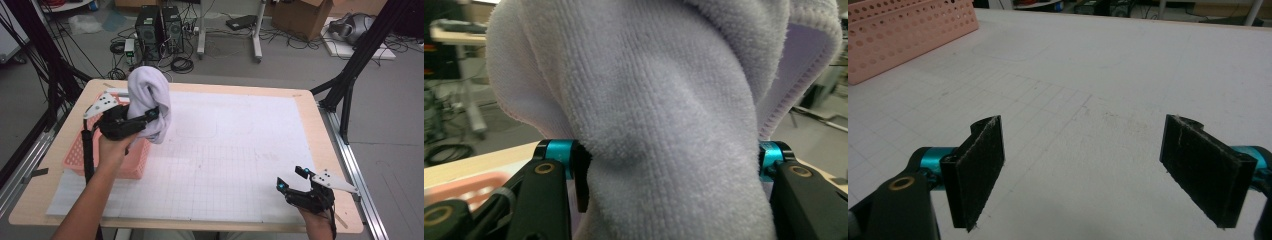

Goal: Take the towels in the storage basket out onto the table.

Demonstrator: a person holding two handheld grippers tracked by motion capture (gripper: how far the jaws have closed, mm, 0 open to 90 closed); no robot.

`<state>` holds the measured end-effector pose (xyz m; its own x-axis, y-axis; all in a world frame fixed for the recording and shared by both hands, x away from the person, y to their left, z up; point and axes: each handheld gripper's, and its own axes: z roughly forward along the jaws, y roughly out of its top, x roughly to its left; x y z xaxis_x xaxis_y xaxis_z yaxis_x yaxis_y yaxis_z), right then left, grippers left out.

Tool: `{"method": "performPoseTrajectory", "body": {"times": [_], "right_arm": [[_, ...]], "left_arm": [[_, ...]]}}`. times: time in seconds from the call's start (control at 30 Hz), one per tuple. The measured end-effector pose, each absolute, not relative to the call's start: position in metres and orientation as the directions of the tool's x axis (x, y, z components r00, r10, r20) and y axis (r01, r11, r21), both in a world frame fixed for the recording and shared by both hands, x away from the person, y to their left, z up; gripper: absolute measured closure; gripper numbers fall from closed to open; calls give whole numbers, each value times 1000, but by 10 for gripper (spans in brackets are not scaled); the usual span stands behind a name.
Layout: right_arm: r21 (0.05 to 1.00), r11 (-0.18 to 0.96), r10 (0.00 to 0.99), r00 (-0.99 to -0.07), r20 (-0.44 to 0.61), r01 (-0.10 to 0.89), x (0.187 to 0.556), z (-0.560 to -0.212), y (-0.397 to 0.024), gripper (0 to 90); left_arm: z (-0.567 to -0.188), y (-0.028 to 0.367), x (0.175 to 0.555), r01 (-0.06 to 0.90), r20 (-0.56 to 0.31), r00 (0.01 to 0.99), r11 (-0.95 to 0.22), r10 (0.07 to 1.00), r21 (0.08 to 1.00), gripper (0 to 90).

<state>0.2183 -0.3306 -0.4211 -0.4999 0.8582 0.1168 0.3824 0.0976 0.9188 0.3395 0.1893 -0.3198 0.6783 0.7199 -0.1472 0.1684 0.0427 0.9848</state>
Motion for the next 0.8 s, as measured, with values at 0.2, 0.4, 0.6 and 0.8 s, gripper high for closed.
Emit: {"method": "performPoseTrajectory", "body": {"times": [0.2, 0.4, 0.6, 0.8], "right_arm": [[920, 97, 857, -503, 117, 380, 217, -420, -331, 167], [919, 102, 855, -506, 115, 382, 218, -420, -330, 167], [918, 108, 852, -511, 113, 383, 219, -421, -330, 166], [916, 109, 850, -513, 116, 387, 219, -422, -329, 167]], "left_arm": [[-326, 149, 338, 162, -121, 734, 0, 669, 987, 455], [-341, 115, 337, 173, -114, 768, -32, 630, 984, 454], [-356, 87, 336, 191, -89, 784, -102, 614, 976, 452], [-374, 69, 339, 230, -115, 792, -118, 600, 966, 449]]}}
